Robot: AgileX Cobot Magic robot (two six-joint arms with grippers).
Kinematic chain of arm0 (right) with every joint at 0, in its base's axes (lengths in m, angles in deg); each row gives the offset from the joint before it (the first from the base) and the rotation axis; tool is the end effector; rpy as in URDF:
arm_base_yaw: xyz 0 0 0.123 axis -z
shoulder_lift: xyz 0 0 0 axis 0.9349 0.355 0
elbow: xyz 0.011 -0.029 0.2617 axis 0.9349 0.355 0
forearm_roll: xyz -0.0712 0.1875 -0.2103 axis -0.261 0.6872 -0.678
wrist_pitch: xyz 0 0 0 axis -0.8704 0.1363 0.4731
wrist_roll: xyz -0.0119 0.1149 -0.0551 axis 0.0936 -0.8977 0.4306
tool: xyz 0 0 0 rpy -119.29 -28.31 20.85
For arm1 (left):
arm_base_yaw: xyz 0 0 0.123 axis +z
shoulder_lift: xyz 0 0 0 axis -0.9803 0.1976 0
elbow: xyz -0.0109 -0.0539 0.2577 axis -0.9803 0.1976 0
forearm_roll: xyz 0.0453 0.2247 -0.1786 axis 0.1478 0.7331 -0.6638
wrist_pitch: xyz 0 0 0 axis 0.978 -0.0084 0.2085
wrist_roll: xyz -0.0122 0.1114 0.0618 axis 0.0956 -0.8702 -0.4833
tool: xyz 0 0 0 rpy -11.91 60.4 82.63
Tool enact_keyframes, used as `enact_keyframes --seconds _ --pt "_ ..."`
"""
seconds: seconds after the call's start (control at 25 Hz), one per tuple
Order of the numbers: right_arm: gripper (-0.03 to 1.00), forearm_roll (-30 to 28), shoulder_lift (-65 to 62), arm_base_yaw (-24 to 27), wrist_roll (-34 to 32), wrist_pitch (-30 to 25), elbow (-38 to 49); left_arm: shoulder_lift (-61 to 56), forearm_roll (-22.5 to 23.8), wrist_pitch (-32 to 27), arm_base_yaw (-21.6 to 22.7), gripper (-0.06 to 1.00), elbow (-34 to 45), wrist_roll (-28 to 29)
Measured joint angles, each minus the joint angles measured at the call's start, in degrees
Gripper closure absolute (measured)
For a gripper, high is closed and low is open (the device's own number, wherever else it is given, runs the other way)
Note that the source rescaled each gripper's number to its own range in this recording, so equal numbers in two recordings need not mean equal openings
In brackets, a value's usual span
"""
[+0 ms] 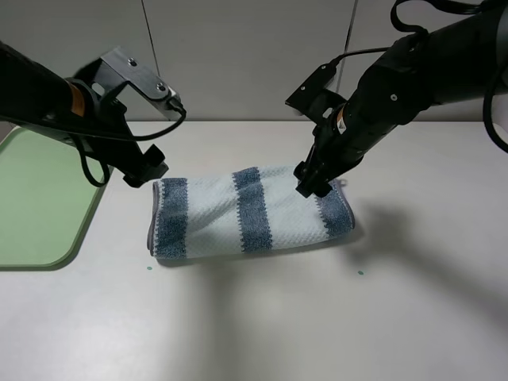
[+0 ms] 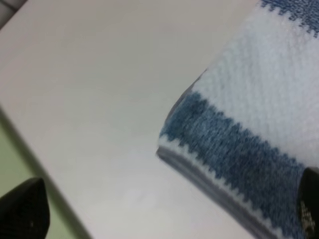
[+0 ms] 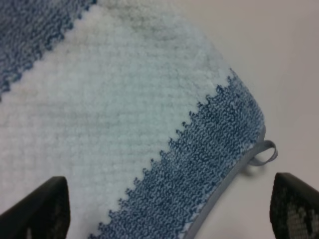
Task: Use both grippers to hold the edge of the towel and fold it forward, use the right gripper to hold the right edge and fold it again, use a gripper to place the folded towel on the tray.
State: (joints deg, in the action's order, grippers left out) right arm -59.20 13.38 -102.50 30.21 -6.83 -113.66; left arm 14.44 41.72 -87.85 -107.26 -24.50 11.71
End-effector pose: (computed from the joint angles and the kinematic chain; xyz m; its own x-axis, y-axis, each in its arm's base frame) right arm 0.3364 0.1975 0.0973 -0.5302 -0.7638 -0.3681 -0.7176 0.6355 -0.2849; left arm 0.3202 -0.1582 0.1596 -0.4491 0.6345 -0.6291 0.5964 0.7372 0.3177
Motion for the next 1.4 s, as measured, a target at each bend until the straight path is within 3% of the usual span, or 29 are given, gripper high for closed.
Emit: enact_keyframes --seconds 0.16,0.36,0.68,1.12,1.4 --pt "0.09 0.21 0.0 0.22 -6.12 0.0 0.0 -5.81 0.0 -5.04 0.0 -0.05 0.05 0.44" --pt "0.08 3.46 0.0 4.28 -12.99 0.0 0.0 -12.4 0.0 -11.36 0.0 -0.05 0.05 0.48" --pt "0.04 12.01 0.34 8.66 -14.12 0.06 0.0 -20.59 -0.06 -18.45 0.0 -0.05 0.05 0.62" --pt "0.03 13.65 9.39 8.66 -18.17 -2.0 -4.37 -26.86 -0.57 -27.66 0.0 -0.05 0.05 2.1" --pt "0.03 13.69 14.14 8.66 -18.22 -5.19 -9.6 -28.08 -5.42 -30.76 0.0 -0.05 0.05 2.25"
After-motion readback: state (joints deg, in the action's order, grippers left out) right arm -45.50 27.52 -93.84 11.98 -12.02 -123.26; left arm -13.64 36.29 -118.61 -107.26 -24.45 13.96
